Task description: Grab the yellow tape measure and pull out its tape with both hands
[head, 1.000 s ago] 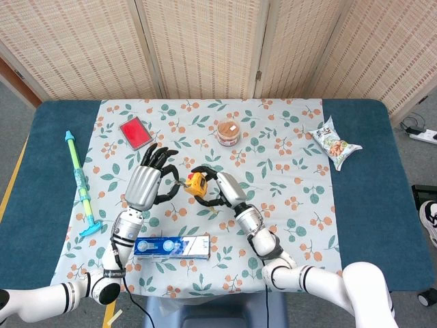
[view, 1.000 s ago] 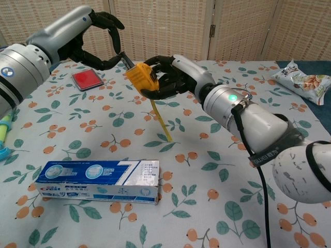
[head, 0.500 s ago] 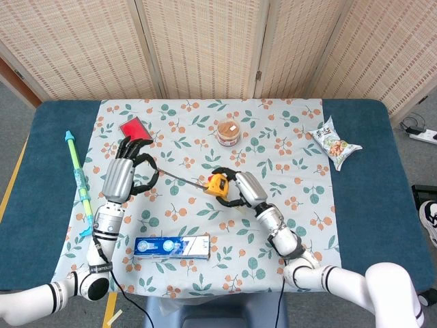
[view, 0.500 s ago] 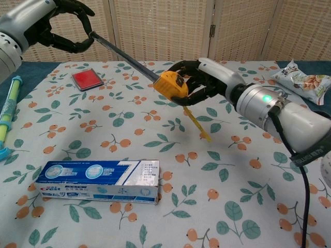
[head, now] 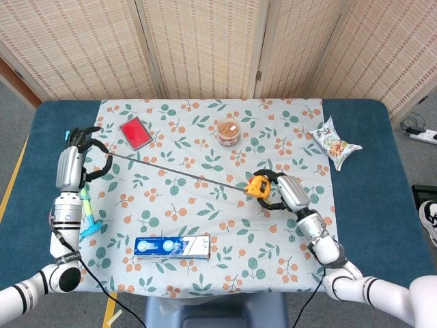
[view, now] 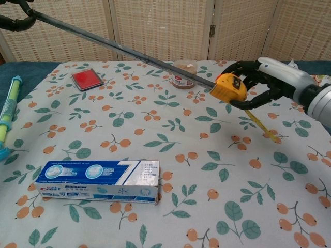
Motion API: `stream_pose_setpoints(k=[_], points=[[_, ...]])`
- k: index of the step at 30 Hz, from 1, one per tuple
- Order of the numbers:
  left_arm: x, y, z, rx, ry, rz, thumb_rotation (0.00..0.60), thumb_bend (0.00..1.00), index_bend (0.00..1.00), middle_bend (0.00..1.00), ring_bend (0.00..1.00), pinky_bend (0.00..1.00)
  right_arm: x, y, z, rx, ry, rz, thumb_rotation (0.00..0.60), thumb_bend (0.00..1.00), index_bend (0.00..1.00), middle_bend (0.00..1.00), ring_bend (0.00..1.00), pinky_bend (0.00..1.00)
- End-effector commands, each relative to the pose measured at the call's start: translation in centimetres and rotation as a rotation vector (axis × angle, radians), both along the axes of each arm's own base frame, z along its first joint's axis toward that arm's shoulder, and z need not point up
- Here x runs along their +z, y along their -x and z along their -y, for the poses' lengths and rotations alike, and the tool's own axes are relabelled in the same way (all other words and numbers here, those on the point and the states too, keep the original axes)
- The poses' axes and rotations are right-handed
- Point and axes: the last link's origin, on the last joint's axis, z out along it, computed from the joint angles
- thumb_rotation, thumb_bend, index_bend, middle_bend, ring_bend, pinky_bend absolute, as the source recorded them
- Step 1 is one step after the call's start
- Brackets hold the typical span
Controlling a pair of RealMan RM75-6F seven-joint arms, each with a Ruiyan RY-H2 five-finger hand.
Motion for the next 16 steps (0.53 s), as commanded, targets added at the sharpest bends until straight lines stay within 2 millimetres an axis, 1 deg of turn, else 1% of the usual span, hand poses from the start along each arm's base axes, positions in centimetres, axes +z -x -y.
stream_pose_setpoints(k=[1,10,13,16], points=[[1.4,1.7,-0.4,0.047,-0.013,0.027,0.600,0.94,0.58,0.25,0.17,0.00,1.1,1.8,-0.9,-0.013,0.014,-0.019,0.600,0.40,0.55,0.50,0.44,0.32],[3.6,4.8,-1.2,0.114,-0.004,0.075,0.600,0.94,0.58,0.25,0.17,0.00,4.1,6.2,-2.9,-0.068,0.051,-0.052,0.600,0.40,0.55,0.50,0.44,0.32],[3.8,5.4,-1.3,0.128,-0.001,0.085,0.600,0.94,0.58,0.25,0.17,0.00,4.7,7.0,-3.3,-0.081,0.056,-0.058,0.600,0.40,0.55,0.50,0.44,0.32],[3.6,5.6,-1.3,0.130,0.009,0.084,0.600,0.94,0.58,0.25,0.16,0.00,4.8,7.2,-3.5,-0.081,0.058,-0.061,0.600,0.40,0.55,0.50,0.44,0.32]])
